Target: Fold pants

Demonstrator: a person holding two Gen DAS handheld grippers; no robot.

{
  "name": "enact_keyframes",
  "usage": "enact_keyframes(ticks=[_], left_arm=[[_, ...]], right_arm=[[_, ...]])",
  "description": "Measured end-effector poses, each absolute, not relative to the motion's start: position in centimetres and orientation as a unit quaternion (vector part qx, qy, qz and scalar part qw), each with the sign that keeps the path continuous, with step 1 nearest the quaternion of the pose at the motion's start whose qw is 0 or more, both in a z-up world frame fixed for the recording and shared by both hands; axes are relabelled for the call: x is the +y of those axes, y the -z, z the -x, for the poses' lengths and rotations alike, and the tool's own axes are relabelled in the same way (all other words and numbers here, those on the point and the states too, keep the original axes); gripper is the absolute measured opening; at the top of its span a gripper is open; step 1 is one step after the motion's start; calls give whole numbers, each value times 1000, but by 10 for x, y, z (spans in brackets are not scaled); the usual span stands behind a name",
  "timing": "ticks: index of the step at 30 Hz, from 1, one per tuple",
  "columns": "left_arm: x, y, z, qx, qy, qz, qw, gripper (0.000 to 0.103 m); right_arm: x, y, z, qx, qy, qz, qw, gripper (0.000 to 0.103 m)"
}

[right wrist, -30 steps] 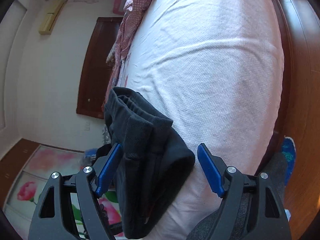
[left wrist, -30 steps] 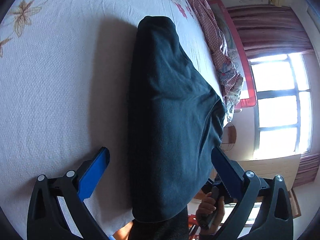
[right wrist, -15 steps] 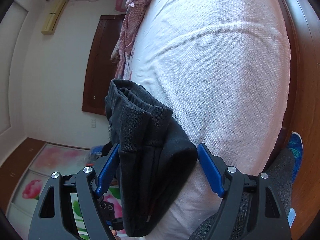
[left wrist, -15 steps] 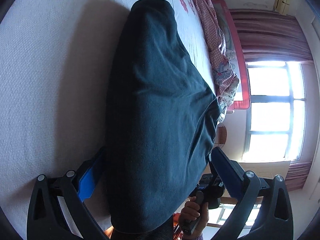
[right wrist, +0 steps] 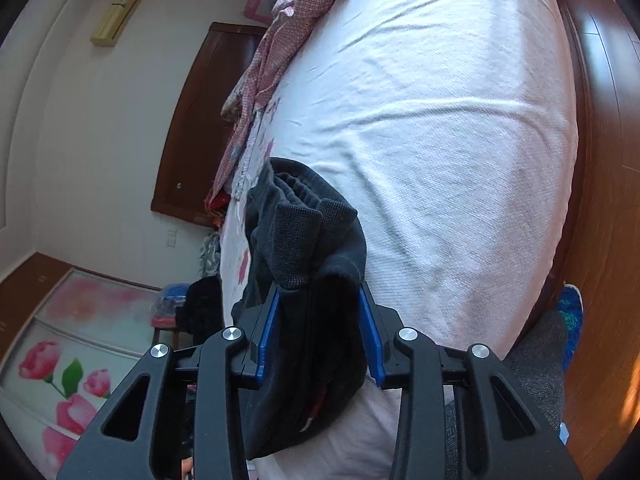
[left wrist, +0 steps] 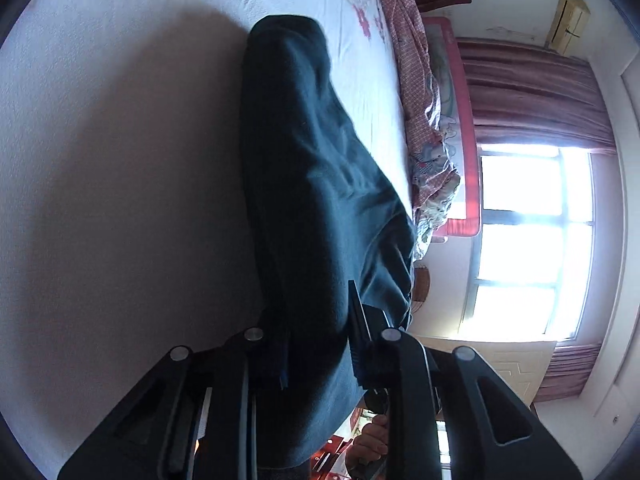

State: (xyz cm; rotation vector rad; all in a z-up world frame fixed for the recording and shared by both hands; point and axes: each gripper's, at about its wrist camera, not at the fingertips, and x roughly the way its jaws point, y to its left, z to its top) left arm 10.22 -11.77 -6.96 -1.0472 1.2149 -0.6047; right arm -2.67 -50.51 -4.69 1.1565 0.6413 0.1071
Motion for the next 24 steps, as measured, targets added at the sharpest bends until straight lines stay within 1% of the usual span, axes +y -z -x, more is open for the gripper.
enact_keyframes(ticks=[5,6,7,8,9,10,15,18,19,20,21,22,24], left_arm=[[-109,34,-120,504,290,468,665,21],[-107,27,-125,501,289,470,667,21],[-104,20,-131,497,289,472,669,21],[-100,12,-137,490,291,472,673,21],[-96,3,-142,483,291,469,680,21],[-90,-7,-148,475,290,467,687,21],[-64,-41,-171,453,280,439,724,21],[-48,-30,-167,472,270,416,729,21],[-46,-22,-166,475,271,420,724,21],[-42,-13,-165,476,268,427,721,21],[-36,-6,-163,475,264,433,720,21],[-29,2,-163,473,259,443,716,21],[-13,16,-165,475,247,456,710,21]], right_arm=[[-494,-7,5,284,-84,-498,815,28],[-490,-18,-2,282,-92,-489,820,25],[-486,-28,-10,279,-99,-482,825,19],[-483,-36,-19,276,-106,-477,828,7],[-480,-43,-29,271,-119,-478,827,5],[-476,-50,-39,269,-132,-475,827,0],[-455,-76,-75,280,-127,-460,833,0],[-452,-64,-69,317,-106,-457,825,0],[-453,-54,-65,333,-101,-451,822,11],[-455,-40,-59,348,-96,-450,817,48],[-459,-23,-53,363,-81,-458,807,67],[-463,-6,-43,367,-79,-473,797,75],[-472,29,-33,366,-81,-512,773,75]])
